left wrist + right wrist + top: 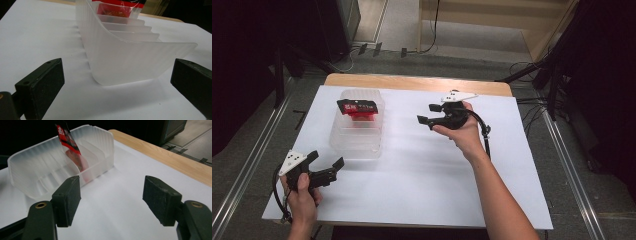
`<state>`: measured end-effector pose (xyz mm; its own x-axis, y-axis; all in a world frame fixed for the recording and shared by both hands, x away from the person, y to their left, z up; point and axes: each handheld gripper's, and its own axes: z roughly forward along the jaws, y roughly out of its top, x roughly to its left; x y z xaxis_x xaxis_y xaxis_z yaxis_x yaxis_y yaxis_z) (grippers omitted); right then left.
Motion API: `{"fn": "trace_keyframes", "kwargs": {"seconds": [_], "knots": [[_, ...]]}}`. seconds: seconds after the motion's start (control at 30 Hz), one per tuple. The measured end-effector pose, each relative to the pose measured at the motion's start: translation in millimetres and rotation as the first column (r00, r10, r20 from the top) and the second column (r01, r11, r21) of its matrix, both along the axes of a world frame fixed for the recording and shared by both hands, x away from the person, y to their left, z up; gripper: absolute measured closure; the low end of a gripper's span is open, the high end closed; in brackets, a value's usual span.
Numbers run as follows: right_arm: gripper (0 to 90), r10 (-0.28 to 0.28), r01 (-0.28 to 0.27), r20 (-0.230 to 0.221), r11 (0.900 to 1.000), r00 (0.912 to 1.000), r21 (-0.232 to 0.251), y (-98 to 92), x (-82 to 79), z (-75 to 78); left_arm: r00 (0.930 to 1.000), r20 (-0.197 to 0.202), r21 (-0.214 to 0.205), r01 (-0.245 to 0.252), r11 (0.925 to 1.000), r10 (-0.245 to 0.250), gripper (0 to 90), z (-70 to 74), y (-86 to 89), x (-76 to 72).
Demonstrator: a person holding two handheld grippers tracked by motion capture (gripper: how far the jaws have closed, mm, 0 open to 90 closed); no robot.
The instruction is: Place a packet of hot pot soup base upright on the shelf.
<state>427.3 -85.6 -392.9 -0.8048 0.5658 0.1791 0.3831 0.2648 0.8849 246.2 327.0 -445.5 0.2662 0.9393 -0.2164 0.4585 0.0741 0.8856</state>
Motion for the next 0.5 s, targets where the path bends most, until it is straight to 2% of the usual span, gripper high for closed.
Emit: {"fn": "trace_keyframes", "kwargs": {"seconds": [0.07,0.3,0.5], "knots": [[32.0,-0.006,0.006,0.004,1.0000,1.0000,-0.008,-5.4,-2.7,-1.6,1.0000,-0.002,0.005,-0.003,1.0000,0.003,0.0,-0.2,-0.4,0.2],[31.9,-0.038,0.038,0.007,0.9991,0.9992,0.018,-30.7,-15.2,-7.0,0.9999,-0.008,0.011,-0.008,0.9999,0.008,0.0,-1.3,-0.9,0.6],[29.9,-0.059,0.059,0.009,0.9983,0.9982,0.003,-51.6,-28.2,-10.1,0.9999,-0.012,0.024,-0.006,0.9997,0.006,0.0,-1.6,-3.1,-0.3]]}}
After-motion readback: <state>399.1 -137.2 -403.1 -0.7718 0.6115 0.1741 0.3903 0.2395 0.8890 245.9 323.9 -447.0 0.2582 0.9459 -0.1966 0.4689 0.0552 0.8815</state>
